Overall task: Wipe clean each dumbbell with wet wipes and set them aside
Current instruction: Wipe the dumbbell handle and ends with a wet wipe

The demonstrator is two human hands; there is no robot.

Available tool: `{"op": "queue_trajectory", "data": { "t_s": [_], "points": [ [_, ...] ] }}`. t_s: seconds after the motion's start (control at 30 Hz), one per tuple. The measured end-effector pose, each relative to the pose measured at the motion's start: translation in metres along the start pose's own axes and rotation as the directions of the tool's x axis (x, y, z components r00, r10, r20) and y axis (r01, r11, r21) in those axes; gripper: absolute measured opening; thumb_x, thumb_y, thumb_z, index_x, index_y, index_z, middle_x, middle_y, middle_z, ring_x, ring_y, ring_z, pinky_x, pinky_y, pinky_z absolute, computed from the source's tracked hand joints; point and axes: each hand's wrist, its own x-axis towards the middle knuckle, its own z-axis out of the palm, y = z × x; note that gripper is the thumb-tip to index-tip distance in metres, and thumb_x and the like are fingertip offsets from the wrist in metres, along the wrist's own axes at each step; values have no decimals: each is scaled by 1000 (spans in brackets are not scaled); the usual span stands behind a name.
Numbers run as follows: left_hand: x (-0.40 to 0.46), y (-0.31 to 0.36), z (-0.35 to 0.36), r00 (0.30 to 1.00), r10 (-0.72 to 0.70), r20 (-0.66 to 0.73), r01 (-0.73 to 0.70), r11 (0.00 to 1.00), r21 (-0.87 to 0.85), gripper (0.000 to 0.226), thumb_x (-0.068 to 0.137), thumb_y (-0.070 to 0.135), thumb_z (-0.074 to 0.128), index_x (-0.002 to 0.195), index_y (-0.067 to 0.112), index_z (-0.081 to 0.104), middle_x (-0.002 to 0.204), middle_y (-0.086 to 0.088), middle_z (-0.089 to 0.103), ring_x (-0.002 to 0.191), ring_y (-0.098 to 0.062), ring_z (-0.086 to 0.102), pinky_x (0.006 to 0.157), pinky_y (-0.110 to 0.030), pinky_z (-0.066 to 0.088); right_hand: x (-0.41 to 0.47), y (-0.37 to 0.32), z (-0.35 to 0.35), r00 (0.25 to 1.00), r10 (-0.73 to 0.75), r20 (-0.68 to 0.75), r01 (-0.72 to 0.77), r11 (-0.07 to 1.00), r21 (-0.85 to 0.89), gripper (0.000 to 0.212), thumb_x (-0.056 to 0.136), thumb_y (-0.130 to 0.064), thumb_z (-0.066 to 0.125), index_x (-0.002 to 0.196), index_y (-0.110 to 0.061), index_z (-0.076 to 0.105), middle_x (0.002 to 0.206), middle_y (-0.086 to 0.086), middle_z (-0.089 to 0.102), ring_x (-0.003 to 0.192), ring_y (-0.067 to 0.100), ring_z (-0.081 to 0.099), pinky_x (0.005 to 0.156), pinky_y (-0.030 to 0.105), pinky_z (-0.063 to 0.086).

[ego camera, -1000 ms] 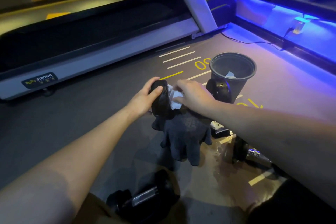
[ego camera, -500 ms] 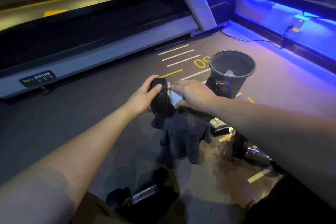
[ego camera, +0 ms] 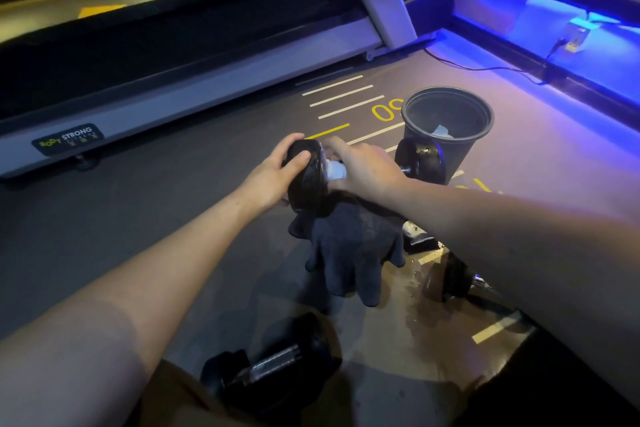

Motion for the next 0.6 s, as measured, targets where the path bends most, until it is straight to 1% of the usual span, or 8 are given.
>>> {"op": "queue_trajectory", "data": {
  "t_s": [0.07, 0.17, 0.27, 0.33, 0.4, 0.47, 0.53, 0.6],
  "points": [
    [1, 0, 1, 1000, 4, -3, -4, 1000, -2, 38, 104, 38, 47, 141, 40, 43, 122, 2, 59, 88, -13, 62, 49, -22, 52, 1, 0, 0, 1000, 21, 10, -21, 1000, 8, 67, 75, -50, 72, 132, -28, 46, 110, 10, 70, 105, 36, 62, 79, 39, 45],
    [0, 0, 1, 1000, 5, -4, -5, 1000, 2, 37, 104, 38, 46, 141, 40, 43, 120, 3, 58, 86, -9, 61, 47, -19, 50, 4, 0, -4, 999, 6, 43, -6, 1000, 11, 61, 75, -48, 74, 128, -27, 53, 115, 6, 69, 109, 34, 61, 77, 37, 44],
    [0, -2, -1, 1000, 15, -2, -15, 1000, 28, 38, 103, 40, 47, 141, 41, 43, 122, 1, 58, 88, -12, 61, 48, -19, 50, 6, -1, -4, 994, -21, 104, 23, 1000, -16, 48, 76, -46, 74, 116, -23, 60, 109, 8, 69, 106, 33, 61, 72, 35, 40],
    [0, -3, -1, 1000, 20, -8, -20, 999, 49, 39, 103, 40, 48, 141, 40, 43, 119, 1, 59, 87, -11, 60, 48, -19, 50, 9, -3, -1, 988, -28, 149, 35, 998, -46, 41, 78, -44, 72, 107, -19, 61, 105, 11, 68, 103, 35, 61, 71, 36, 41],
    [1, -3, -2, 1000, 22, -17, -21, 998, 60, 39, 103, 40, 48, 142, 40, 43, 113, 3, 59, 84, -9, 60, 48, -17, 49, 12, -4, 0, 984, -17, 177, 24, 999, -39, 37, 78, -43, 73, 103, -18, 61, 104, 11, 67, 102, 35, 60, 68, 35, 40],
    [1, -3, -2, 1000, 22, -11, -21, 998, 56, 39, 103, 40, 47, 142, 40, 43, 114, 4, 59, 85, -10, 60, 50, -19, 51, 17, -4, -1, 978, 0, 210, -1, 1000, 4, 35, 76, -40, 75, 99, -18, 62, 99, 10, 66, 98, 34, 61, 67, 33, 39],
    [1, -2, -2, 1000, 21, -5, -21, 998, 52, 38, 103, 41, 47, 141, 41, 43, 118, 3, 60, 91, -15, 62, 57, -27, 56, 22, -4, -2, 967, 15, 254, -26, 999, 41, 33, 73, -37, 77, 95, -17, 62, 89, 7, 62, 93, 34, 61, 65, 33, 41],
    [1, -1, -2, 1000, 27, -6, -26, 998, 54, 38, 103, 40, 48, 140, 40, 43, 118, 2, 60, 94, -17, 62, 63, -30, 58, 26, -4, -4, 954, 29, 300, -36, 999, 21, 33, 73, -35, 78, 93, -14, 63, 84, 6, 57, 87, 32, 59, 65, 31, 41]
  ]
}}
